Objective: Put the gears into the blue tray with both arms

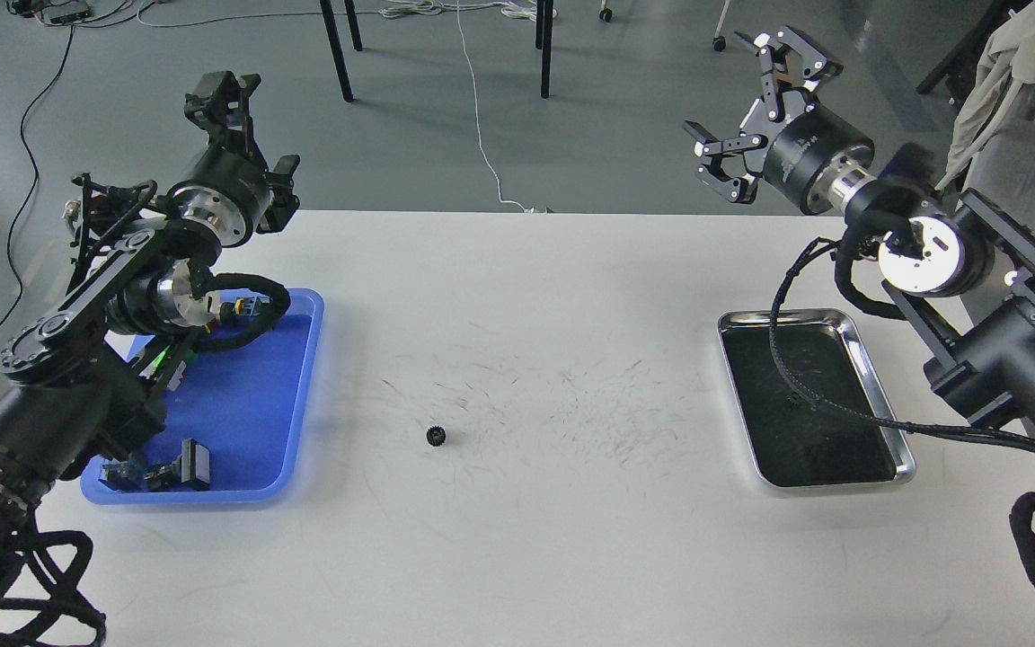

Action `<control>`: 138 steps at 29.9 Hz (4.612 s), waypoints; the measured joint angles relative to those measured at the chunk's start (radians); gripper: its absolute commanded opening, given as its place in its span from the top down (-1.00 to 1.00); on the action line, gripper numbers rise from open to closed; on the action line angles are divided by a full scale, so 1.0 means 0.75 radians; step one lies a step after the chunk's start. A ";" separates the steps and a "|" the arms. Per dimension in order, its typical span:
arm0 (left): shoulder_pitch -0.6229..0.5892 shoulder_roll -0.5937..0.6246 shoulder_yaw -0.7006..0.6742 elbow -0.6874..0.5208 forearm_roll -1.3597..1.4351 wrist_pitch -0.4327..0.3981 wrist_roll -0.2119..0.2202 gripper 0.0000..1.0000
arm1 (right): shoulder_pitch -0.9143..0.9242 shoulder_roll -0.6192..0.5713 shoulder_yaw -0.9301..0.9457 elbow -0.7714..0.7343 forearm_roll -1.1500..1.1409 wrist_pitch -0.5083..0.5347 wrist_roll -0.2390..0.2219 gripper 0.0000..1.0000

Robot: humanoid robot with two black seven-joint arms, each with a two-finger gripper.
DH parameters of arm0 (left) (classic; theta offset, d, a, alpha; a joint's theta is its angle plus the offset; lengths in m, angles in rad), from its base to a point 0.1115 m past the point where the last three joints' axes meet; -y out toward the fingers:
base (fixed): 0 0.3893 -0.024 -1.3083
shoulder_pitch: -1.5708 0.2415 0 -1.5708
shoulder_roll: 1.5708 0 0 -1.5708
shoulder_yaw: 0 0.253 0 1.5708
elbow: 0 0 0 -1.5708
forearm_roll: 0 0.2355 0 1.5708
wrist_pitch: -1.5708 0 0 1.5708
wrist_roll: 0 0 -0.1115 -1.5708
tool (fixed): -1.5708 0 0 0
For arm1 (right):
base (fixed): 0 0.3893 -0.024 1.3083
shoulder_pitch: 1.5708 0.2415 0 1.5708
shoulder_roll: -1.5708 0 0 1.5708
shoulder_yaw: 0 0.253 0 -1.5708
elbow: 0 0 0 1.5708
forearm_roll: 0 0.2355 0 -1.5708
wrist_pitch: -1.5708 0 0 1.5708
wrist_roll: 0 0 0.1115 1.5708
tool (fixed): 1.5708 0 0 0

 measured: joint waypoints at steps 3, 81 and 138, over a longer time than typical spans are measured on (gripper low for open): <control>-0.001 0.059 0.081 -0.095 0.002 0.003 0.001 -0.96 | -0.139 -0.015 0.142 0.000 0.093 0.057 0.000 -0.93; 0.385 0.200 0.834 -0.391 2.245 0.042 0.038 0.74 | -0.674 -0.152 0.427 0.088 0.245 0.357 0.013 -0.93; 0.400 0.419 0.652 0.040 1.780 0.196 -0.074 -0.47 | -0.668 -0.169 0.429 0.088 0.243 0.357 0.013 -0.93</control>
